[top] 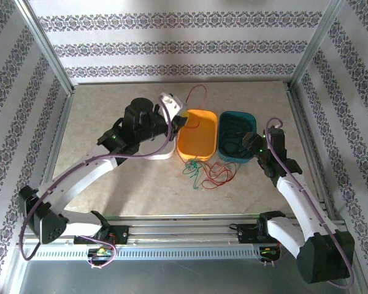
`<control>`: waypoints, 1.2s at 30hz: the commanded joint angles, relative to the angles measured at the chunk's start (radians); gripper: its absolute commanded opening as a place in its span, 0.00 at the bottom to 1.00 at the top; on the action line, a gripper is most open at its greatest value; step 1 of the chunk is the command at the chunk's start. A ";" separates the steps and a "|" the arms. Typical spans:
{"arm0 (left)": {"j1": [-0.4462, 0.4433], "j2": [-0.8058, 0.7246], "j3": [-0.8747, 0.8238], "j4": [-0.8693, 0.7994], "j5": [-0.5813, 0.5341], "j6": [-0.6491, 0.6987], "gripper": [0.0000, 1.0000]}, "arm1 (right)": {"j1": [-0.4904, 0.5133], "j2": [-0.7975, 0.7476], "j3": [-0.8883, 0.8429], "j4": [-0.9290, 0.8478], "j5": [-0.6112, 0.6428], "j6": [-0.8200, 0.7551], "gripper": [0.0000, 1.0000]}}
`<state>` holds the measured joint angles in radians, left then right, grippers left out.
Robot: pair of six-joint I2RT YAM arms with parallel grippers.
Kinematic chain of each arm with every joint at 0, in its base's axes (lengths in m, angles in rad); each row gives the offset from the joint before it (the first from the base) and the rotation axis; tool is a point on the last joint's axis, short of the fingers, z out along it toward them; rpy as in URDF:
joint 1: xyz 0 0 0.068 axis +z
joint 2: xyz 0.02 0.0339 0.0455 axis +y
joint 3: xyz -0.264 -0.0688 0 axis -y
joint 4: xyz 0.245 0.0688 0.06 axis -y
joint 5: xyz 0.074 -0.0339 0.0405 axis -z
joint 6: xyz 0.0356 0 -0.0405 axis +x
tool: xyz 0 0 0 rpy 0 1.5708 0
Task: Untangle the cables
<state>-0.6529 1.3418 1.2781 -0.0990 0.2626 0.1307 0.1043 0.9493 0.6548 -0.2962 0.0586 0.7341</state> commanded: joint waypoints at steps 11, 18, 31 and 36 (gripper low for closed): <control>0.081 0.295 0.061 0.243 0.101 -0.110 0.00 | -0.005 -0.043 -0.030 -0.002 -0.039 -0.004 0.68; 0.080 0.308 -0.111 0.287 0.038 -0.240 0.00 | -0.005 -0.022 -0.020 -0.019 -0.067 -0.026 0.68; 0.079 0.508 -0.017 0.050 0.095 -0.264 0.00 | -0.003 0.011 0.011 -0.019 -0.154 -0.073 0.68; 0.079 0.544 0.046 0.029 0.109 -0.253 0.53 | 0.028 -0.011 -0.022 -0.033 -0.227 -0.096 0.68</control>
<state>-0.5804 1.8961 1.2835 -0.0357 0.3477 -0.1207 0.1116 0.9569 0.6365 -0.3115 -0.1040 0.6735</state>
